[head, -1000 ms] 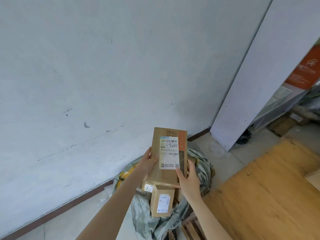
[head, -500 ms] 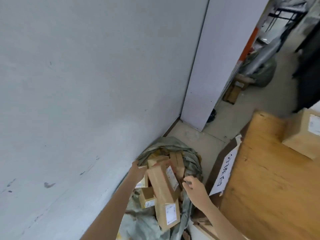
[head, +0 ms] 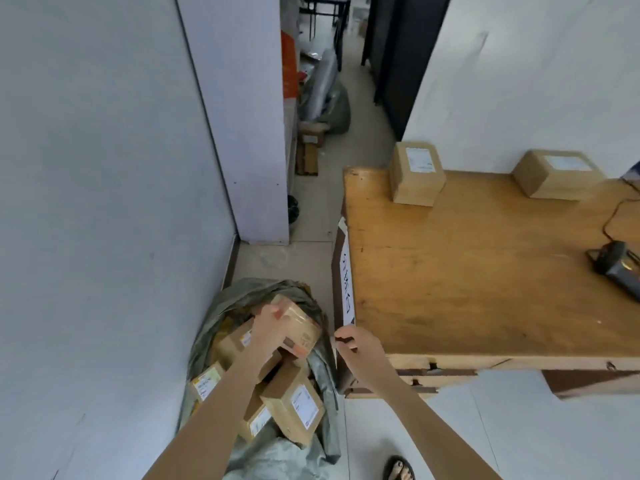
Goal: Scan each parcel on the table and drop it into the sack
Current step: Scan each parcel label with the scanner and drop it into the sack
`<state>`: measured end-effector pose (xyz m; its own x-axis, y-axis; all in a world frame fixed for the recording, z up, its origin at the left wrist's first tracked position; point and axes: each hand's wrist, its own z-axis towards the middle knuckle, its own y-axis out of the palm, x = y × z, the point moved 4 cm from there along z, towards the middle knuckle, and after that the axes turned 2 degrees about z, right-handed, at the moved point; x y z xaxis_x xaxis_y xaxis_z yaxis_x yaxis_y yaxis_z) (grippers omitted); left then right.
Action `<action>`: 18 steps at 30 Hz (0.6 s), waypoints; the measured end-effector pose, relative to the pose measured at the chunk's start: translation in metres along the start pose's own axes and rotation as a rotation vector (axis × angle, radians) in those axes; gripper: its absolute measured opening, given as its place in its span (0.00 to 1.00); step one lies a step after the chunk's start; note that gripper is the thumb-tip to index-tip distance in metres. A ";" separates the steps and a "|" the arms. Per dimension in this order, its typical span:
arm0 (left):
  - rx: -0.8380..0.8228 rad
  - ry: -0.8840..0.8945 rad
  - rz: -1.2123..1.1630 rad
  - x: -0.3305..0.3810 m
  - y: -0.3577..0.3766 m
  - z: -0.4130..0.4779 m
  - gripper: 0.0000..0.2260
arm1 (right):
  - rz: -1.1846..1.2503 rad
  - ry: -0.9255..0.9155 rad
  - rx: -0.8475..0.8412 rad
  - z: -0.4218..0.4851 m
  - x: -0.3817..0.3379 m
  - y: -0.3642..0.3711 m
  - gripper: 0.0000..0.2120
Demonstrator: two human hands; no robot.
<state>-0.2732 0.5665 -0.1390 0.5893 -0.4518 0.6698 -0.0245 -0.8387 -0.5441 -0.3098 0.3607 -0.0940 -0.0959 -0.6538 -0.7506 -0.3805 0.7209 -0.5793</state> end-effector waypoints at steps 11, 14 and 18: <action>0.030 0.276 0.152 0.184 0.147 -0.035 0.11 | 0.051 -0.068 0.132 -0.006 0.087 -0.198 0.11; 0.004 0.324 0.155 0.233 0.201 -0.046 0.09 | 0.041 -0.086 0.158 -0.005 0.117 -0.254 0.10; -0.041 0.368 0.220 0.295 0.254 -0.053 0.09 | 0.079 -0.045 0.190 0.009 0.150 -0.317 0.07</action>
<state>-0.1484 0.2038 -0.0525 0.2398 -0.6932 0.6797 -0.1542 -0.7184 -0.6783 -0.1954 0.0357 -0.0256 -0.0756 -0.5853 -0.8073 -0.1931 0.8029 -0.5640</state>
